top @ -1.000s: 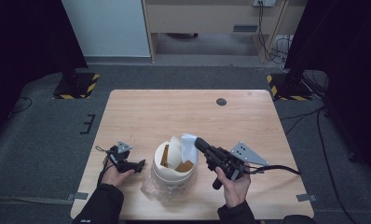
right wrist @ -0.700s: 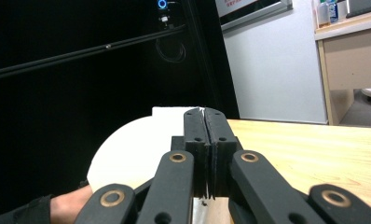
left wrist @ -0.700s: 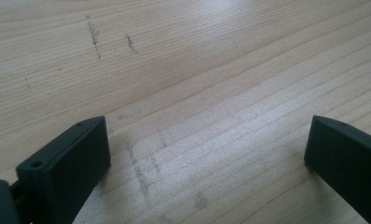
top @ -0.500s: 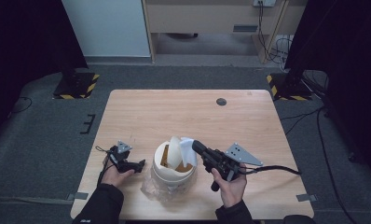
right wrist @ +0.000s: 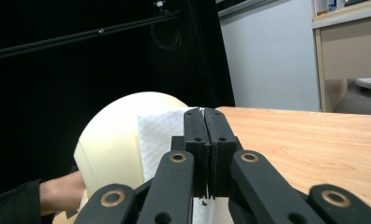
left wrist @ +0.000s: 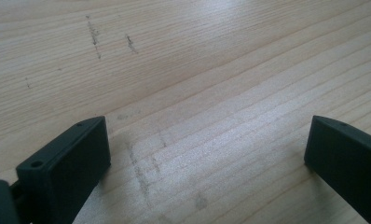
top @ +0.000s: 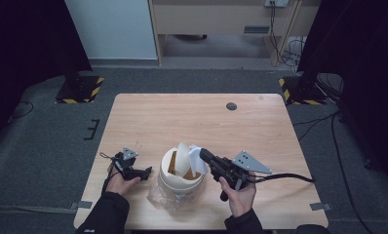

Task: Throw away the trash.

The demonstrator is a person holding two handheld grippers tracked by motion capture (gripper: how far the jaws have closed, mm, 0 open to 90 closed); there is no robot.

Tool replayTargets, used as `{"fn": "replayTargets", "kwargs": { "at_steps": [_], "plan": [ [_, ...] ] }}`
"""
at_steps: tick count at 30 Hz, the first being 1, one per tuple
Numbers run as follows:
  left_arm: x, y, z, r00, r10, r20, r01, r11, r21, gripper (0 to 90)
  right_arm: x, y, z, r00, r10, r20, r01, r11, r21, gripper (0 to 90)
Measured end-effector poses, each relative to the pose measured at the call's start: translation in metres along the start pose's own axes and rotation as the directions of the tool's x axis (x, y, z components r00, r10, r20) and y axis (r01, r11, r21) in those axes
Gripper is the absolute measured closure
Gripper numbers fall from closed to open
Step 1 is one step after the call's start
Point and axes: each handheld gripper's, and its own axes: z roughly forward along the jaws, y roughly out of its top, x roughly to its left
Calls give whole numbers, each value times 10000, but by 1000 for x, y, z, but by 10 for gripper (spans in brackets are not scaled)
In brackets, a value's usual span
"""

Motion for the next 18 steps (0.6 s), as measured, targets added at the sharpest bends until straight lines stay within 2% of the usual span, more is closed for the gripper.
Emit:
{"fn": "replayTargets", "kwargs": {
  "at_steps": [7,18],
  "plan": [
    [0,0,0,10000,-13,1,13,10000,-8,0,0,4,-1,9996,238,-163,-244,9992,-327,890],
    [0,0,0,10000,-1,1,1,10000,-3,0,1,-8,5,9999,-108,-84,111,9992,376,891]
  ]
}}
